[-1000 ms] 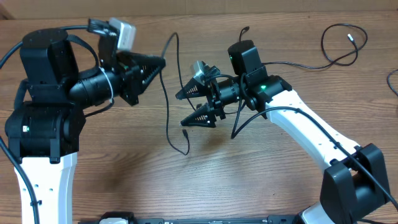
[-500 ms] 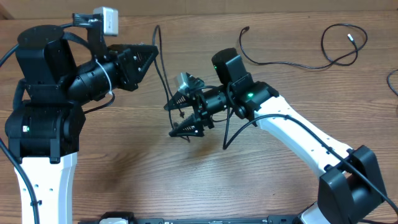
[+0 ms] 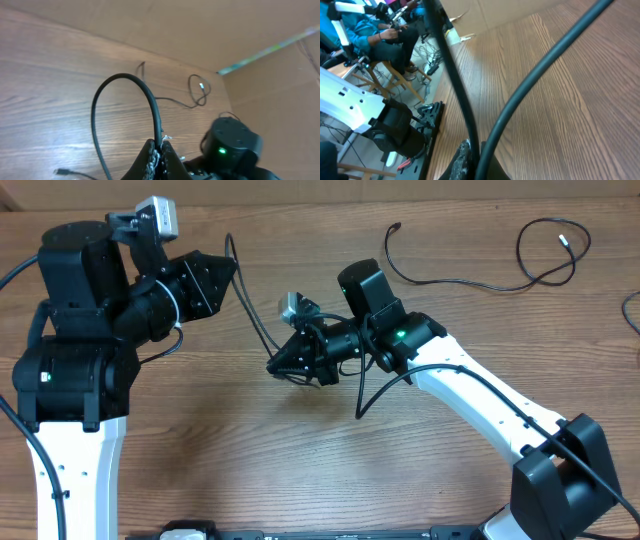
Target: Untangle cables
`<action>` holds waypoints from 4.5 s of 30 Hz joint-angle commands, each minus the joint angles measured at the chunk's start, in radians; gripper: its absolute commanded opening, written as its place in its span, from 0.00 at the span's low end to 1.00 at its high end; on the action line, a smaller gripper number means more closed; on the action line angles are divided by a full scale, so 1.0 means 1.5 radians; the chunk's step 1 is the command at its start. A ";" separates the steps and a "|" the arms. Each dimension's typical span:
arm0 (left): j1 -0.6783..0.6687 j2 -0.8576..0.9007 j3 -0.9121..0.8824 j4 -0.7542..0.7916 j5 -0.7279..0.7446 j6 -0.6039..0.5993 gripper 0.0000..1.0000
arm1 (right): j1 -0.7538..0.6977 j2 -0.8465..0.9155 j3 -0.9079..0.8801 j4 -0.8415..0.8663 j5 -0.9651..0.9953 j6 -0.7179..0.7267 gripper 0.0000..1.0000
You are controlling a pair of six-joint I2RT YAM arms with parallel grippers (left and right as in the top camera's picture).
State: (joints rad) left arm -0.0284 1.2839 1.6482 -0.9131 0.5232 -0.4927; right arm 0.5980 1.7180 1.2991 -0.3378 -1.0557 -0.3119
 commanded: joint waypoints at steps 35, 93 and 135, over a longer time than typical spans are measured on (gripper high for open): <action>0.001 0.177 0.005 -0.152 -0.093 -0.006 0.99 | -0.735 -0.186 0.040 -0.383 0.330 0.119 0.04; 0.001 0.230 0.005 -0.321 -0.163 -0.006 0.99 | -0.677 -0.613 0.071 -0.616 0.384 0.274 1.00; 0.001 0.230 0.005 -0.346 -0.163 -0.006 1.00 | -0.349 -0.612 0.071 -0.749 0.558 0.242 1.00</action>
State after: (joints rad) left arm -0.0284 1.6257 1.6482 -1.4326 0.2939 -0.5022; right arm 0.0673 0.8040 1.3914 -1.4628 -0.2279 0.0551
